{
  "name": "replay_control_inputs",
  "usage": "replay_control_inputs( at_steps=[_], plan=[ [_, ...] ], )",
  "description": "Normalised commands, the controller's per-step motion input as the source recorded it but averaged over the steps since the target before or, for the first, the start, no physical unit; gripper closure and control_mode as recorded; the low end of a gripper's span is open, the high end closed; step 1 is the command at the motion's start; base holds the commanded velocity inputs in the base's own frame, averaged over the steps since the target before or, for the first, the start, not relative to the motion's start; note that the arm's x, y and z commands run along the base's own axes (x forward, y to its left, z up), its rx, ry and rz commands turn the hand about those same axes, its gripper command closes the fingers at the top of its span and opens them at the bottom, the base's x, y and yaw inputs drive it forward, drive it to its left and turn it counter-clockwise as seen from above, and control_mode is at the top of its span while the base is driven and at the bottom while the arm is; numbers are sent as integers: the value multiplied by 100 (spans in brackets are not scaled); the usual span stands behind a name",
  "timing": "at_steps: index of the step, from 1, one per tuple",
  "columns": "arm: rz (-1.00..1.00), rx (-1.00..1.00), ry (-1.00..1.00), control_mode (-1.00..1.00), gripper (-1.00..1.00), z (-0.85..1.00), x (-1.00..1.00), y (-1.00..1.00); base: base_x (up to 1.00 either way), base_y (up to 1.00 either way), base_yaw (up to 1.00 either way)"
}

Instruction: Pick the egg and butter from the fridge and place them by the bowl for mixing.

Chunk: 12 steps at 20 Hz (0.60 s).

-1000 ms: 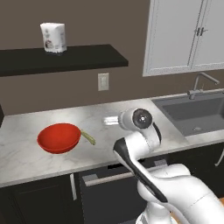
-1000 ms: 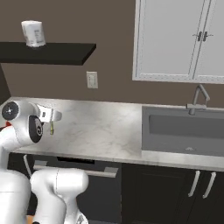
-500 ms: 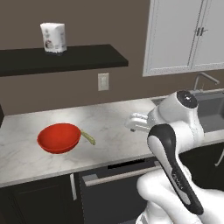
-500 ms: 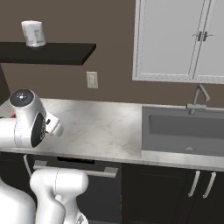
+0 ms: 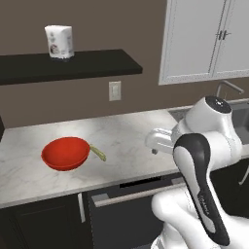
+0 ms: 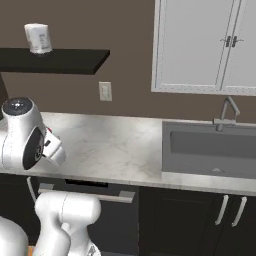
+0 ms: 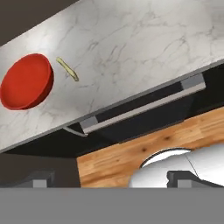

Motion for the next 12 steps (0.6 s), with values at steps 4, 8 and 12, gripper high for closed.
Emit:
replay_control_inputs(
  at_steps=[4,8,12],
  plan=[
    [0,0,0,100,-100,0,0,0,-42,0,-88],
    [0,0,0,100,-100,0,0,0,-3,0,-100],
    [0,0,0,100,-100,0,0,0,0,0,-100]
  ],
)
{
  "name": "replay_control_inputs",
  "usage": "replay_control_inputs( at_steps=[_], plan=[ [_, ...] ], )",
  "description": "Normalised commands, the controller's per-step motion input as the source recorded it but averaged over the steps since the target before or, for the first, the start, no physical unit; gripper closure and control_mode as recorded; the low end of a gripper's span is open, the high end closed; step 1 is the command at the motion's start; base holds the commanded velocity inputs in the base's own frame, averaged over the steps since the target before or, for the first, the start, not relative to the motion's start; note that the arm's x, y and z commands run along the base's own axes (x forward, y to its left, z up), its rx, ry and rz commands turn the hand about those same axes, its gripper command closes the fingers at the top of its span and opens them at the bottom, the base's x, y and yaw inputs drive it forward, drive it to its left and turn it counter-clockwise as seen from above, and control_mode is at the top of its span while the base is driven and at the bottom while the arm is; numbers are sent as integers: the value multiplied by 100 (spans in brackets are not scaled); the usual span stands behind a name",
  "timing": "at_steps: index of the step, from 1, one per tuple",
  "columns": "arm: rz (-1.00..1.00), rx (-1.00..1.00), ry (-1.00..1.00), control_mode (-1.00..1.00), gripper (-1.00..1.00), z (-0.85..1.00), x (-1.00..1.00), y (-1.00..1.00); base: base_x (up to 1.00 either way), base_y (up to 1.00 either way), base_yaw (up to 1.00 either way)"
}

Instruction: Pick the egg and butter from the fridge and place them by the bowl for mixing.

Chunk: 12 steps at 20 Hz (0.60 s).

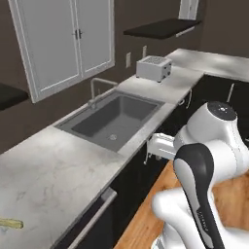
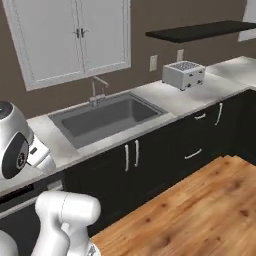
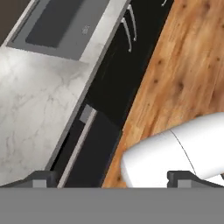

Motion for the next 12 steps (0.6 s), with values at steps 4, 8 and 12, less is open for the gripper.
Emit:
replay_control_inputs(
  at_steps=[4,8,12],
  plan=[
    [0,0,0,100,-100,0,0,0,0,0,-100],
    [0,0,0,100,-100,0,0,0,0,0,-100],
    [0,0,0,100,-100,0,0,0,0,0,-100]
  ],
)
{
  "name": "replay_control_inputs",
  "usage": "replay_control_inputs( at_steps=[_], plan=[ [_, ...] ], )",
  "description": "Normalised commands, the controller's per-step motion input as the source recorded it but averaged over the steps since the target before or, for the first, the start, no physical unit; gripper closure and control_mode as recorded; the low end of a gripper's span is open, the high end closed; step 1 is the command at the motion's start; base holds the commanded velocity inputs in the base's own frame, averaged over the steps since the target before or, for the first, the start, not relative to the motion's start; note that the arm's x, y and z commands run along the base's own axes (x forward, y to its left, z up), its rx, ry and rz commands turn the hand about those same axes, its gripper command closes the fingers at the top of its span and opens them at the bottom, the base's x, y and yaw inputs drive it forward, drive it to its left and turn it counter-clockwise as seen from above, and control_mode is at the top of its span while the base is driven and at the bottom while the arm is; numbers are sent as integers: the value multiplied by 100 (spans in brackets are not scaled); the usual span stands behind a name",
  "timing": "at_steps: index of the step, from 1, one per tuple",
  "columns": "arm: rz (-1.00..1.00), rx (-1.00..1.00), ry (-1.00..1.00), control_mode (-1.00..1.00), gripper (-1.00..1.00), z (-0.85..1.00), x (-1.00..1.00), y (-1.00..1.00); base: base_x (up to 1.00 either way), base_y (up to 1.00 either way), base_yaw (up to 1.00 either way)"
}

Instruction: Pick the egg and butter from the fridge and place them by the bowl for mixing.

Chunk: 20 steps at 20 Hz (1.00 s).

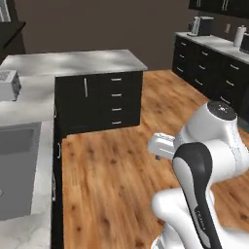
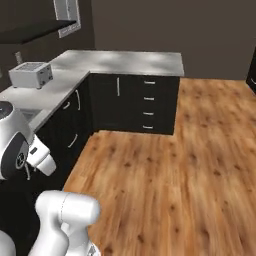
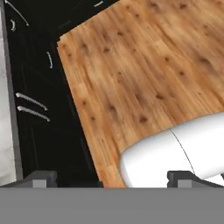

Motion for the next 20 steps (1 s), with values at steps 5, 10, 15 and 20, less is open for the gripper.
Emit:
replay_control_inputs(
  at_steps=[5,10,15,20],
  plan=[
    [0,0,0,100,-100,0,0,0,0,0,-100],
    [0,0,0,100,-100,0,0,0,0,0,-100],
    [0,0,0,100,-100,0,0,0,0,0,-100],
    [0,0,0,100,-100,0,0,0,10,-4,-88]
  ],
)
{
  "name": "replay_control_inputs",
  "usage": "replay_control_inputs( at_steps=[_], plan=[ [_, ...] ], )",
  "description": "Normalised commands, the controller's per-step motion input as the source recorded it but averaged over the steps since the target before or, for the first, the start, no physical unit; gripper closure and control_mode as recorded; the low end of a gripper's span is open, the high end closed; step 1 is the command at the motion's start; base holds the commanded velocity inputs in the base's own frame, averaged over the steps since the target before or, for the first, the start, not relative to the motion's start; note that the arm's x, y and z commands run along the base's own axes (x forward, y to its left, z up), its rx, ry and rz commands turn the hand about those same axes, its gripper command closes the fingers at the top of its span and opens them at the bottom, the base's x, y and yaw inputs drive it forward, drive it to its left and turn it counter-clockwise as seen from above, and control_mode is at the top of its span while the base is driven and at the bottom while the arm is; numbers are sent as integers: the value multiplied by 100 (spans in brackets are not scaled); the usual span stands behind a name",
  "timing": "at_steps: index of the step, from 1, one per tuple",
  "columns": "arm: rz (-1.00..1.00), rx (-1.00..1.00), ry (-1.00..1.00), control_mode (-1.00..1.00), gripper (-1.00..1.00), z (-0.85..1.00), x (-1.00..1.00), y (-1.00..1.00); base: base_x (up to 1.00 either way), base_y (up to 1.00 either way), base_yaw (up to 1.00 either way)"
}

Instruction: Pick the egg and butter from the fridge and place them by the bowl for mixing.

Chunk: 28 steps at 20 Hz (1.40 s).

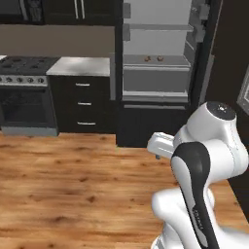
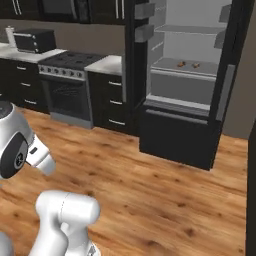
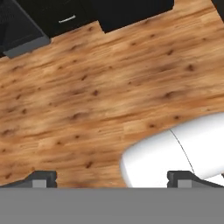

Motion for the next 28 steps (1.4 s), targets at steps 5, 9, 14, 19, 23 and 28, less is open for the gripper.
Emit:
replay_control_inputs(
  at_steps=[5,9,14,19,23,28],
  plan=[
    [0,0,0,100,-100,0,0,0,96,7,-46],
    [0,0,0,100,-100,0,0,0,100,1,-44],
    [0,0,0,100,-100,0,0,0,100,4,-39],
    [0,0,0,100,-100,0,0,0,100,16,-4],
    [0,0,0,100,-100,0,0,0,100,0,0],
    [0,0,0,100,-100,0,0,0,100,0,0]
  ],
)
